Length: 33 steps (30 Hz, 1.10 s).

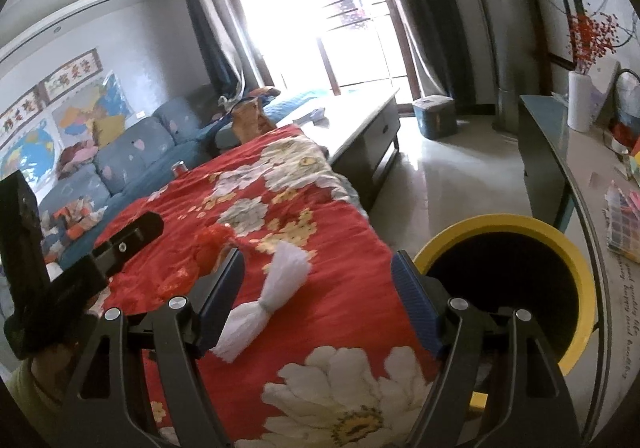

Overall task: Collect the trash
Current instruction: 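Move both open tools back over the trash on the bed, then grasp the red plastic bag with the left tool while the right tool grasps a red snack wrapper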

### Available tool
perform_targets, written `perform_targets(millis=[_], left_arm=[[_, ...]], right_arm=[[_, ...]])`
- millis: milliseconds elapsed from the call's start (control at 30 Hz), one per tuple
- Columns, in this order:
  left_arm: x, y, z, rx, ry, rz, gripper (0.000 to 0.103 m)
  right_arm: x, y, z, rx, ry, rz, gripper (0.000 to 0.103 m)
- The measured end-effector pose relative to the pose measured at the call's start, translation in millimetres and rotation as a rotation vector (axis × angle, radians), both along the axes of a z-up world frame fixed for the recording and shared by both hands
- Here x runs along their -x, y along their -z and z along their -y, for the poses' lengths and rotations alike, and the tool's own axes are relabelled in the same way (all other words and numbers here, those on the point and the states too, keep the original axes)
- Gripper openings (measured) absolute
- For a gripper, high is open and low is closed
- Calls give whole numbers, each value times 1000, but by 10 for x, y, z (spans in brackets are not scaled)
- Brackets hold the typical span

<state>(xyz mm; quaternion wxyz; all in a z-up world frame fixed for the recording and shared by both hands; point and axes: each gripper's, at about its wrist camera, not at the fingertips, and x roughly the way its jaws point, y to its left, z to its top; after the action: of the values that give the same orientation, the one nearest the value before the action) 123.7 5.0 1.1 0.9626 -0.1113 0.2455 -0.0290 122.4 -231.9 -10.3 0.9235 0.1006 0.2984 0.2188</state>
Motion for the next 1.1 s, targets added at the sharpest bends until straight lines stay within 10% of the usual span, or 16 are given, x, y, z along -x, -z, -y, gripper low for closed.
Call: perform_targets(millis=[1100], left_arm=[[-165,600,-1162,219,-188,-192,83]], right_arm=[[-79,280,-1107,87,-260,-91,73]])
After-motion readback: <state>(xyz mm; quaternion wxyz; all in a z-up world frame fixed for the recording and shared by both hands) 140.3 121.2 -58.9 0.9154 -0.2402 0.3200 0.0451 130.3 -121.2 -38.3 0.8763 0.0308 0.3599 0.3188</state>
